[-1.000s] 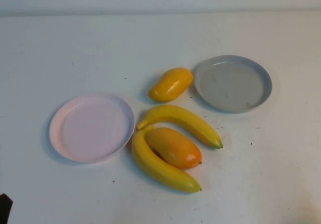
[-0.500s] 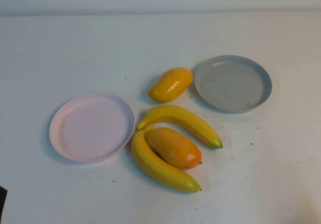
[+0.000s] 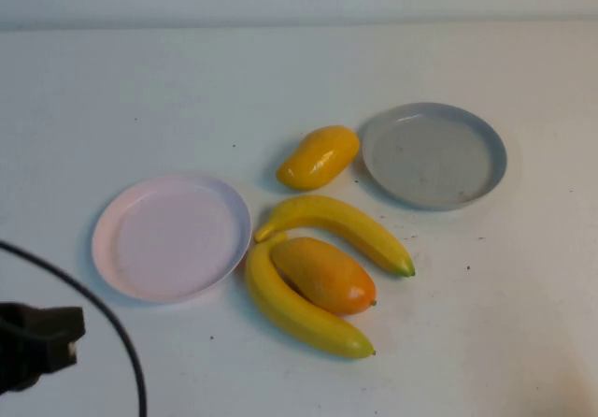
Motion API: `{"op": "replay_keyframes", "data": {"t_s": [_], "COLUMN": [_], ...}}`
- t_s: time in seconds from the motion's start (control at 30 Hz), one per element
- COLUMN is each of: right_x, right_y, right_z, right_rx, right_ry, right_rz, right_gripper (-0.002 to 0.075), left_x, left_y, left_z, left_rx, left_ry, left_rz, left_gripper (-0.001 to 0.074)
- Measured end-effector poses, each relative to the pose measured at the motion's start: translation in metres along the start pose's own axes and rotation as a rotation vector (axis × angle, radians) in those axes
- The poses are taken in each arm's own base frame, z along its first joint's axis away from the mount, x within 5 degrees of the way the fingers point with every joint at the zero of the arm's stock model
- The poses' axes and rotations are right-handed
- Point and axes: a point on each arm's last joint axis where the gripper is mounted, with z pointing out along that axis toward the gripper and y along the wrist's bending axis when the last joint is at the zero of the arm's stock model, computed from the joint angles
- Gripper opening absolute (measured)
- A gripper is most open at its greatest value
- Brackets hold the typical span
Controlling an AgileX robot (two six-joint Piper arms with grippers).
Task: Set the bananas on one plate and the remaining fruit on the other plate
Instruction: Put one type of fruit in the left plate
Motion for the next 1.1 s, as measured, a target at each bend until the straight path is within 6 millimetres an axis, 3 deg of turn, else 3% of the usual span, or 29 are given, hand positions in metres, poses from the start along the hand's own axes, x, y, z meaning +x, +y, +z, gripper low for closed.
{"op": "replay_keyframes", "data": {"t_s": [0.13, 0.43, 0.7, 0.9, 1.1], "right_x": [0.000, 0.000, 0.000, 0.000, 0.000], "right_y": [0.000, 0.000, 0.000, 0.000, 0.000], "right_z": [0.000, 0.000, 0.000, 0.000, 0.000], "right_rx": [0.000, 0.000, 0.000, 0.000, 0.000], "right_ry": [0.000, 0.000, 0.000, 0.000, 0.000], "right_rz": [0.000, 0.000, 0.000, 0.000, 0.000], "right_gripper": [-0.0016, -0.0016, -0.0016, -0.0016, -0.0016], "left_x": [-0.036, -0.104, -0.144, -0.160, -0.181], "left_y": [-0.003, -0.006, -0.050, -0.078, -0.096], "left_z": [0.019, 0.097, 0.170, 0.218, 0.255], "left_rx": [0.005, -0.019, 0.029, 0.027, 0.041], "left_ry": [0.148, 0.324, 0.442, 0.534, 0.505], "left_rz": [0.084, 0.182, 0.369, 0.500, 0.597], "left_gripper": [-0.0004, -0.0004, -0.0004, -0.0004, -0.0004]}}
